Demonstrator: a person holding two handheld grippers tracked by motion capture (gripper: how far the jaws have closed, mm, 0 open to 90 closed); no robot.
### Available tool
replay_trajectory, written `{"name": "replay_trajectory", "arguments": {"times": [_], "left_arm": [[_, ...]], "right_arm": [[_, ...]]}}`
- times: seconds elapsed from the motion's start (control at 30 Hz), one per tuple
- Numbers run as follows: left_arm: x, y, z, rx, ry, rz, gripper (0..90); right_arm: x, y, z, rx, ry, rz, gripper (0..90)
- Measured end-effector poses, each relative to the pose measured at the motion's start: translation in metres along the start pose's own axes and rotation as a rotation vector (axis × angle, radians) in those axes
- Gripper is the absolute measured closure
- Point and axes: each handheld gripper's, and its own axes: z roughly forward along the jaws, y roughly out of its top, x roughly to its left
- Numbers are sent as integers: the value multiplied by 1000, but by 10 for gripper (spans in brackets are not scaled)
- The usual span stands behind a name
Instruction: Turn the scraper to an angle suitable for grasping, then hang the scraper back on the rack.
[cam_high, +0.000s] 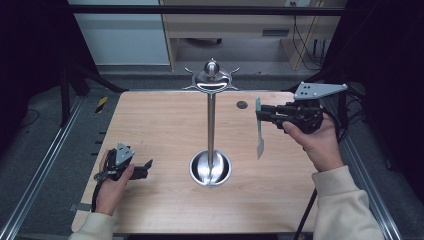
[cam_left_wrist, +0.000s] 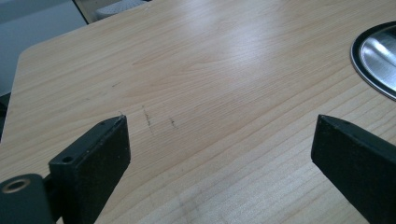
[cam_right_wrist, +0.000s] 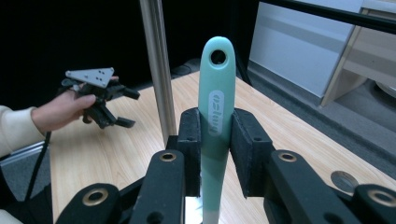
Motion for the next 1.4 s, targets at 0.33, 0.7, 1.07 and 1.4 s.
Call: {"name": "replay_trajectory", "arguments": {"times": [0.33, 0.7, 1.07, 1.4], "left_arm": [[0, 0, 0, -4, -3, 0, 44], [0, 0, 0, -3, -3, 1, 44], [-1, 0, 0, -3, -2, 3, 44], [0, 0, 0, -1, -3, 6, 44]], "right_arm": [[1, 7, -1, -31, 15, -2, 744], [2, 13, -4, -52, 18, -3, 743], [5, 25, -5, -77, 36, -9, 743], [9, 34, -2, -93, 74, -20, 743]]}}
